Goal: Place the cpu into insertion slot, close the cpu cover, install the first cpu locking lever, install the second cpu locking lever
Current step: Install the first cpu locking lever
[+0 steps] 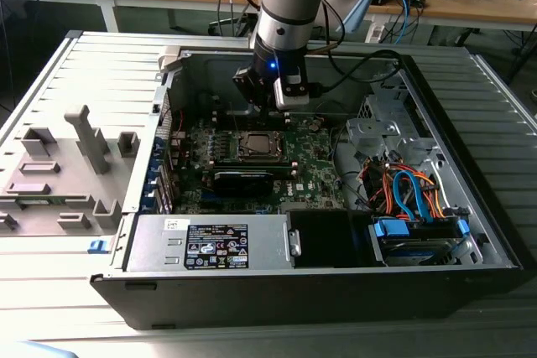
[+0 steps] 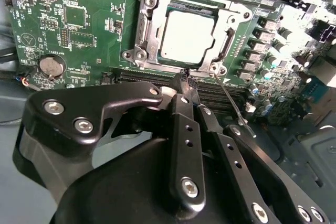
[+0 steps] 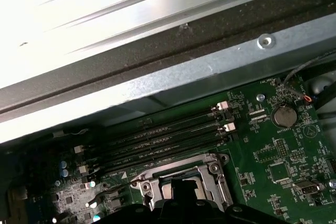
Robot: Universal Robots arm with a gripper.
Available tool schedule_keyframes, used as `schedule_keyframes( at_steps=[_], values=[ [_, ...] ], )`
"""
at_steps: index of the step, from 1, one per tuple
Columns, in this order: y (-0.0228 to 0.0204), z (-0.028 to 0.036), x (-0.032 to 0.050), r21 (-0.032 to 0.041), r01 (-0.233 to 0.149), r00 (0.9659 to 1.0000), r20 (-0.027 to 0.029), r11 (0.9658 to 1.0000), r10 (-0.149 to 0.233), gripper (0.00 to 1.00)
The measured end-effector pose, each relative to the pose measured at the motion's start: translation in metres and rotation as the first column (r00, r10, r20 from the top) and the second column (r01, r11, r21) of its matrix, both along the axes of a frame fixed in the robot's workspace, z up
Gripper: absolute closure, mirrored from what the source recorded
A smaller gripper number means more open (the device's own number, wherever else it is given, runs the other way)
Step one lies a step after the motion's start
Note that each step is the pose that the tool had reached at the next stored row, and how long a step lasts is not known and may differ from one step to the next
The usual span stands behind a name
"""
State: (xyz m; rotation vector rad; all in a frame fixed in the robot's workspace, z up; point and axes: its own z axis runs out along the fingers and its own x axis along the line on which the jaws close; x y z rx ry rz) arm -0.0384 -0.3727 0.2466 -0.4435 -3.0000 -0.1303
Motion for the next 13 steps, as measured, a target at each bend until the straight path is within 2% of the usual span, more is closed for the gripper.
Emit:
schedule_keyframes(
  at_steps=[13],
  values=[
    [0.0,-0.0001,0.0,0.0,-0.04,0.9992,-0.0001,0.9992,0.04,0.89]
  ],
)
